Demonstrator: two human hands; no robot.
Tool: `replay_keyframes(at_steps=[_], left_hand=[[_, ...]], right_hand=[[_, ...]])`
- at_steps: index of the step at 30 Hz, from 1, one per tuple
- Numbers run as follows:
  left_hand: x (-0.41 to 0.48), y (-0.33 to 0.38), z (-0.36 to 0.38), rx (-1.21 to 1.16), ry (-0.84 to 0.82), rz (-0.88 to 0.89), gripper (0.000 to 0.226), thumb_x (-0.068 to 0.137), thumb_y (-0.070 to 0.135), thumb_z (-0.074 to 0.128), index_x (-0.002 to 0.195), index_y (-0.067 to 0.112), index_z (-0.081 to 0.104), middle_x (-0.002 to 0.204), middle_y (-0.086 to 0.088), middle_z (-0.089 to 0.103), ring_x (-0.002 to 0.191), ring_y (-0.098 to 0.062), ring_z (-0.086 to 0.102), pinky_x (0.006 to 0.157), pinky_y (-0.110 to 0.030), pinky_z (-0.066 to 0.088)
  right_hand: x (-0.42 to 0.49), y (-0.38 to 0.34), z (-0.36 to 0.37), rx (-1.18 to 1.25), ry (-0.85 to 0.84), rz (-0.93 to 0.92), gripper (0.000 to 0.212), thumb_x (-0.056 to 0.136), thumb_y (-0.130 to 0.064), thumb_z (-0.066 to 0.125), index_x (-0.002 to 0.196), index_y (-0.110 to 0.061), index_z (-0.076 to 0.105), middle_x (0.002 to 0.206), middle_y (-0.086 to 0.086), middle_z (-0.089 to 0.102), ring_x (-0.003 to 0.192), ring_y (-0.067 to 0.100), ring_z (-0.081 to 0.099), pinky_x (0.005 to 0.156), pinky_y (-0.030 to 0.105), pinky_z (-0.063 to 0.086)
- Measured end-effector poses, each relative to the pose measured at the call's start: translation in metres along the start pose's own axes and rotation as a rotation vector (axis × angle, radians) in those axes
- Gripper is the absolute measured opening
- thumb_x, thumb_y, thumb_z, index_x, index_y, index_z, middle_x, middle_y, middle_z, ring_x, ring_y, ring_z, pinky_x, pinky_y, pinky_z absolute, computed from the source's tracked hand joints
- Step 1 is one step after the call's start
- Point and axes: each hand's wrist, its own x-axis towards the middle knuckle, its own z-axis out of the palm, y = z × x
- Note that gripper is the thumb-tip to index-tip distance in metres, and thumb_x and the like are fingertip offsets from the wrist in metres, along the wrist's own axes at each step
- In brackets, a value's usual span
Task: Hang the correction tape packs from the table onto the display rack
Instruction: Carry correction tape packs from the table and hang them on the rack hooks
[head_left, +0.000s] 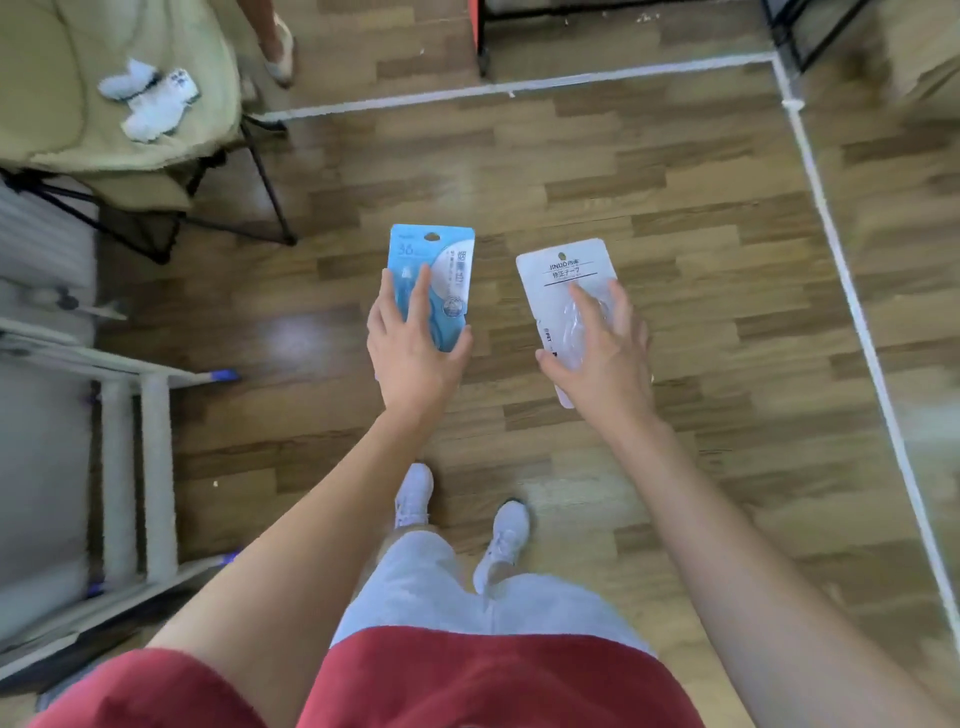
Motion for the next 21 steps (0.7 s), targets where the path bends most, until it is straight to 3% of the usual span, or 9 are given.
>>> replay_keyframes(at_steps=[8,21], left_hand=[[0.066,0.104,0.059,-0.033,-0.038,0.081,0.075,0.085,0.035,0.064,0.149,0.029,0.027,0.158,-0.009,0.013,0.14,-0.03,0.02,0.112,-0.041,0.02],[0.237,0.263,0.112,-0.09,0.007,0.165,0.074,0.085,0.034,0.065,0.149,0.027,0.028,0.157,-0.009,0.015,0.138,-0.031,0.021,0.112,-0.042,0.021]], right_hand=[[0.082,0.075,-0.059,-0.009,0.102,0.063,0.07,0.078,-0.031,0.07,0.141,-0.024,0.04,0.148,0.005,0.025,0.128,0.032,0.031,0.105,0.044,0.028],[0.276,0.126,-0.157,-0.044,0.25,0.076,0.067,0.079,-0.035,0.068,0.14,-0.025,0.042,0.148,0.004,0.027,0.126,0.029,0.034,0.099,0.04,0.03]])
